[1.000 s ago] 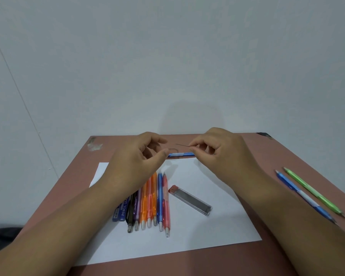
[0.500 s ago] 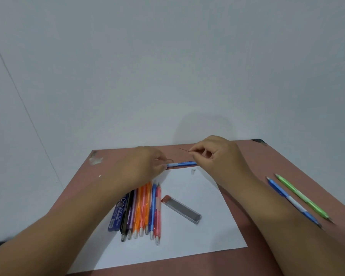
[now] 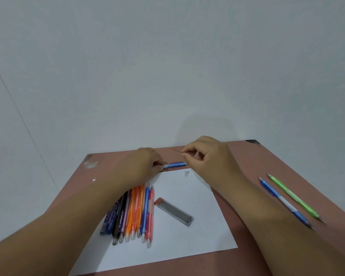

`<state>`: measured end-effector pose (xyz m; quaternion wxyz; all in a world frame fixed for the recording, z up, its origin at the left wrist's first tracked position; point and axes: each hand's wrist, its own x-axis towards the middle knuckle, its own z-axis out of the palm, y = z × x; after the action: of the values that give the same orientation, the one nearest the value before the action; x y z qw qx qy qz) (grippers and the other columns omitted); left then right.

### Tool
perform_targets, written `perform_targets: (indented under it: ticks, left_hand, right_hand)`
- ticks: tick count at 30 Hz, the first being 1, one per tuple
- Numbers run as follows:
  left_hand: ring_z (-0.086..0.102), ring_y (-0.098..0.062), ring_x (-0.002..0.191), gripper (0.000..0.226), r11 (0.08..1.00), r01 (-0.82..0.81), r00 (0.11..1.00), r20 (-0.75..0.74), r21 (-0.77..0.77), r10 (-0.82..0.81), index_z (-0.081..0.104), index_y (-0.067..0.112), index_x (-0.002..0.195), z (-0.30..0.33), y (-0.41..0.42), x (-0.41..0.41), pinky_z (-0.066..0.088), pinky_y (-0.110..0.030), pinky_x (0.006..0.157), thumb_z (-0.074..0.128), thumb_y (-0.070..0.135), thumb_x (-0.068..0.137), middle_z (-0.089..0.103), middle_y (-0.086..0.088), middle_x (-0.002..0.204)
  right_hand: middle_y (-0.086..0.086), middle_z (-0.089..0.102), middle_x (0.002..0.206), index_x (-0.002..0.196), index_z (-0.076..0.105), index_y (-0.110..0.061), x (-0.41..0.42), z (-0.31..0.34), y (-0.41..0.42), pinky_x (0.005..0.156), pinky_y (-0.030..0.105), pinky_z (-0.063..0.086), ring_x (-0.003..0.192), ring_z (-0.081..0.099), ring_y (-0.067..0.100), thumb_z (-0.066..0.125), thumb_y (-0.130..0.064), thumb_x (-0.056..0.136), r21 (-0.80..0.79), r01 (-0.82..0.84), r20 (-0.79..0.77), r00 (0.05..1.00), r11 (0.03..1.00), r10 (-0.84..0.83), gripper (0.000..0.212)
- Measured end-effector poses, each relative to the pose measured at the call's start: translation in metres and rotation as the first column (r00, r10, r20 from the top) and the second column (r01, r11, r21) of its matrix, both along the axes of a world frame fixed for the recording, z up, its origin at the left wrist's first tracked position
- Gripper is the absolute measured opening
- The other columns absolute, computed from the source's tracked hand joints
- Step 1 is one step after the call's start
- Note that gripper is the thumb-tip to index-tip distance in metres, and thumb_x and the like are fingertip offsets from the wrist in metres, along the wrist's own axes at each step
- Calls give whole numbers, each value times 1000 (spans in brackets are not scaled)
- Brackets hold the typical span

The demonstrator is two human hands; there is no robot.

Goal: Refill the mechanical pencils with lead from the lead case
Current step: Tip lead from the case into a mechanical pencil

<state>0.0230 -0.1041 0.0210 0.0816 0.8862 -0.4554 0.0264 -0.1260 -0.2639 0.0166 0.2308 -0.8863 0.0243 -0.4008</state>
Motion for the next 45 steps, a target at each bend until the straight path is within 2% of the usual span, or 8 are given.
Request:
perform_targets:
  ticks: [4,11,14,17,19,22,37,45]
  left_hand:
    - [56,-6,82,19,993,-62,998,-14,-97,61,72,29,113,-1,15,4,40,-12,68,61,35,98,61,13,102]
    - [58,0,79,10,967,-130,992,-35,-221,125,63,39,106,10,43,-15,36,-10,60,60,42,97,64,20,99]
    - [56,6,73,10,948,-142,988,23,-286,155,59,45,106,13,53,-24,30,-7,54,60,47,96,62,25,95]
    - [63,1,82,10,888,-126,992,-40,-442,121,59,41,101,8,57,-24,48,-11,62,66,40,93,63,23,95]
    - [63,0,85,16,844,-115,993,-73,-524,89,60,38,105,3,59,-24,53,-11,70,69,32,93,62,23,97]
    - [57,7,88,25,836,-88,996,-61,-542,66,63,34,119,-1,61,-25,41,-1,68,66,29,95,59,23,103]
    - [55,-1,82,21,828,45,999,33,-558,-32,70,23,115,-9,58,-20,42,-11,74,66,24,94,56,19,94]
    - [57,-5,83,21,831,49,999,45,-554,-28,71,24,114,-11,59,-17,41,-10,72,67,24,94,61,16,96]
  right_hand:
    - [-14,64,76,81,75,-24,-2,1,4,63,18,48,71,60,12,73,-13,86,56,-9,25,1000,998,8,12]
    - [-11,67,73,79,75,-26,-8,8,13,63,12,46,67,57,4,74,-11,87,373,-35,14,999,927,32,17]
    - [-4,69,75,79,75,-29,-12,13,19,64,19,51,66,57,7,74,-15,88,500,-83,18,996,862,86,17]
    - [4,70,76,80,76,-28,-15,18,27,68,31,57,73,63,24,75,-15,88,565,-142,53,989,813,136,16]
    - [1,70,72,80,77,-27,-16,21,31,67,35,58,70,64,24,75,-12,88,570,-180,88,984,801,158,17]
    - [-2,72,73,80,77,-26,-19,23,37,67,29,58,68,67,18,75,-9,89,557,-224,117,974,800,191,19]
    - [2,78,85,90,77,-16,-23,20,66,80,47,63,84,76,24,75,-1,88,458,-381,197,924,803,327,15]
    - [-2,78,88,90,77,-20,-22,18,68,80,33,62,86,76,21,75,-1,88,397,-387,217,921,832,324,19]
